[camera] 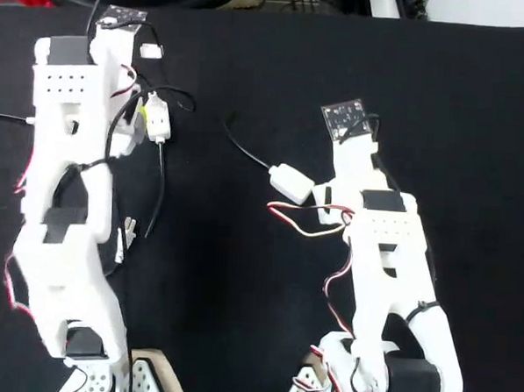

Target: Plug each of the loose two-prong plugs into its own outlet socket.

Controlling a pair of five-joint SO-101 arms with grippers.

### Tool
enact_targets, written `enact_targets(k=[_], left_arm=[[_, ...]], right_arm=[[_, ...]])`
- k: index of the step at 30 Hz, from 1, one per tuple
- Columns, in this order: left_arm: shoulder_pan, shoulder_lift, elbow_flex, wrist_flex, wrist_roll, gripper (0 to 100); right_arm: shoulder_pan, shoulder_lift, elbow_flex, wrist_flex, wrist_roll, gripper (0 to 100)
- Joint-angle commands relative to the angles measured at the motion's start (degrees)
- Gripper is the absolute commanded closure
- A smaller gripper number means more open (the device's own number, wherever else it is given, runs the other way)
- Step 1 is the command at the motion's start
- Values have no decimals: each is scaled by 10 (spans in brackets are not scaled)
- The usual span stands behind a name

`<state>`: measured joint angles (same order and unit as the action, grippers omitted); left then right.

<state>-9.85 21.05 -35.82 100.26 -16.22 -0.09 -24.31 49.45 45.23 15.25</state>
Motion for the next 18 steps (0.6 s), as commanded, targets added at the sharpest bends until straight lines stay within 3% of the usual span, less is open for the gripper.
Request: enact_targets(k=[1, 4, 11, 14, 18], left_arm=[[-20, -147, 68, 7, -31, 946], [-1, -251, 170, 7, -75, 945], [166, -330, 442, -4, -206, 947], [210, -334, 538, -91, -217, 946], [233, -329, 638, -275, -241, 943]], right_arm=[[-10, 2, -3, -14, 4, 963], [-9, 2, -3, -13, 4, 963], [3, 2, -9, -9, 26, 963], [3, 2, -9, -9, 27, 963], [5, 2, -10, -9, 27, 963]])
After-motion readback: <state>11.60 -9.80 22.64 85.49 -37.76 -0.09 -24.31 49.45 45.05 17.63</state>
